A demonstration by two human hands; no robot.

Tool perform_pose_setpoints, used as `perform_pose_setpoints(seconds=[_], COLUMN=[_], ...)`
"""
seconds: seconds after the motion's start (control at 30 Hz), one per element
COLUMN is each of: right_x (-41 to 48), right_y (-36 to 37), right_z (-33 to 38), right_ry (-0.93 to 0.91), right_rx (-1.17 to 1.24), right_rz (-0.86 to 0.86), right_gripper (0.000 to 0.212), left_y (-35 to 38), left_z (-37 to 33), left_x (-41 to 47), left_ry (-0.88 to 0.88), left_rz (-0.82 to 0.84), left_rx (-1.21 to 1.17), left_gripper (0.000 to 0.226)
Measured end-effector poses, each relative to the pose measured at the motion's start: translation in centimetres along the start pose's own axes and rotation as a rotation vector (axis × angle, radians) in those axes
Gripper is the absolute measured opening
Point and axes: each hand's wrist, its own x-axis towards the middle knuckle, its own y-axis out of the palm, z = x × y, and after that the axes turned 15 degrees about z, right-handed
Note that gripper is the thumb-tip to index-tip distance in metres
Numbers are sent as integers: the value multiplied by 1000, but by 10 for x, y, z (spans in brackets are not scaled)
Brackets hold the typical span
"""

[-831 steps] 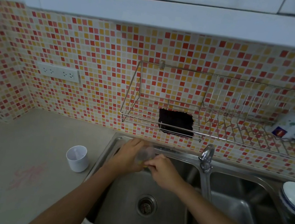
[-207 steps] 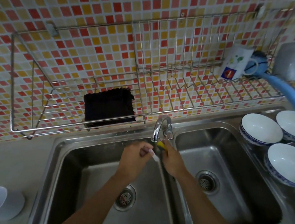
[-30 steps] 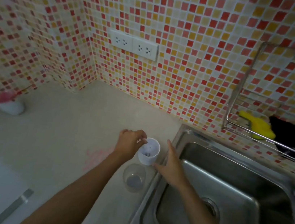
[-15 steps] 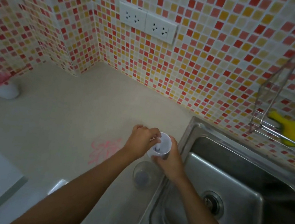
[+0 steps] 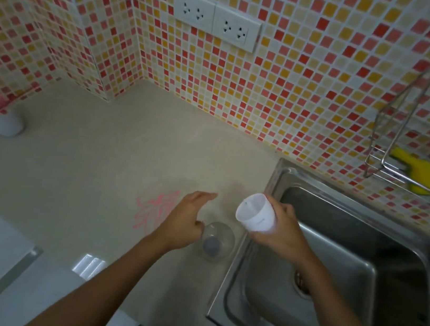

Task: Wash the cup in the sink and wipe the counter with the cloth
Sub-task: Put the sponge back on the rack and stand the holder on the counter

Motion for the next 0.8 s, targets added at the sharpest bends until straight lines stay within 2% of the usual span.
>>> perform_pose_setpoints(seconds=[0.07,0.13,0.27,0.4,0.53,0.6,0.7,0.8], right_x=[-19,-29,-34,-26,-16,-14,-10,-4], right_y=[-4,-3,7,25,40,49,63,63], right_z=[0,4,26,51,69,74,78,80], right_ry=[18,22,-11,-50,-52,-60,-65,-77], right_rx=[-131,-235,-498,-631,-647,-656,-633,-514], right_rz=[76,101,58,52,-23,-70,-170,-208], right_gripper=[94,98,89,79,87,86,66,49], left_y=[13,28,45,42,41,45,53,66], left_z=[7,14,23,17,14,18,23,21], left_x=[-18,-22,-12,0,5,3,-3,-6], left_ry=[11,11,-20,7,43,60,61,107], left_rz=[132,177,92,46,59,63,-1,-105], left_rx=[29,44,-63,-149,-190,-184,-229,-318], left_gripper=[77,86,89,98,122,125,118,91])
